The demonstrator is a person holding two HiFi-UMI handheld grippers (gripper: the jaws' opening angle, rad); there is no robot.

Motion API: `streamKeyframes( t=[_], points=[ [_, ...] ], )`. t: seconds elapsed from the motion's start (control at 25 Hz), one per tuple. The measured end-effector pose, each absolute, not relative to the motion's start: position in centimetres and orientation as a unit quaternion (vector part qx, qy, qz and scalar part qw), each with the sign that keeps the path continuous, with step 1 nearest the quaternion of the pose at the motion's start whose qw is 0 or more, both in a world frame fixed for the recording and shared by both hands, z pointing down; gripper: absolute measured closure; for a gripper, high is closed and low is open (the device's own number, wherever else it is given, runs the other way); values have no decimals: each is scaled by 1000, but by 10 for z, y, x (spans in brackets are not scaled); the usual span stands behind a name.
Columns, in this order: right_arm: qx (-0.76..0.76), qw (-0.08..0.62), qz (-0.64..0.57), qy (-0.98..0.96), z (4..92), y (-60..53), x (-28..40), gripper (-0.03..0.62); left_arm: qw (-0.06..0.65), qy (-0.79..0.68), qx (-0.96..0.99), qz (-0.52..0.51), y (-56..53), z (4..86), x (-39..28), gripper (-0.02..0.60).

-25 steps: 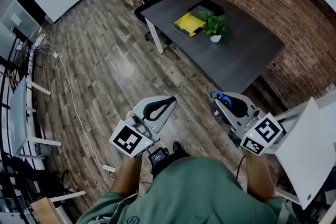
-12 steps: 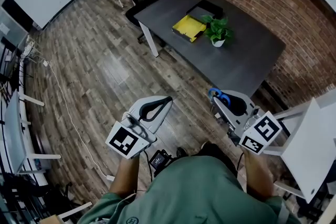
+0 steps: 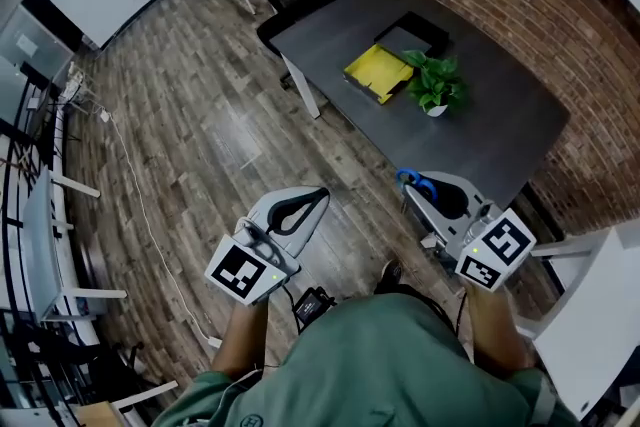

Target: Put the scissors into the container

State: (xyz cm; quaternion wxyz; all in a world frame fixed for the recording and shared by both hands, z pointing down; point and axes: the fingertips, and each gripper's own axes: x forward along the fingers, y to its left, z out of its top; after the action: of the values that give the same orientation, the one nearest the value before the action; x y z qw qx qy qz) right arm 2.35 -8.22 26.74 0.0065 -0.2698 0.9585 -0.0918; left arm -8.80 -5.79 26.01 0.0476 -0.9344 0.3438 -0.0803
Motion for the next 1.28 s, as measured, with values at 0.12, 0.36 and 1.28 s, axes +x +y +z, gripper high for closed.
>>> streamKeyframes(
  t=[0.12,0.36,1.28],
  points=[
    [-255,11,-93,963,266,-110,28,546,46,357,-929,-85,-84,259,-81,578],
    [-242,16,-91,966,269,-151,40,546,47,362,-926,-95,-119,260,-64,578],
    [-327,8,-102,939,277,-309,-9,546,45,290,-953,-78,-296,266,-122,578]
  ],
)
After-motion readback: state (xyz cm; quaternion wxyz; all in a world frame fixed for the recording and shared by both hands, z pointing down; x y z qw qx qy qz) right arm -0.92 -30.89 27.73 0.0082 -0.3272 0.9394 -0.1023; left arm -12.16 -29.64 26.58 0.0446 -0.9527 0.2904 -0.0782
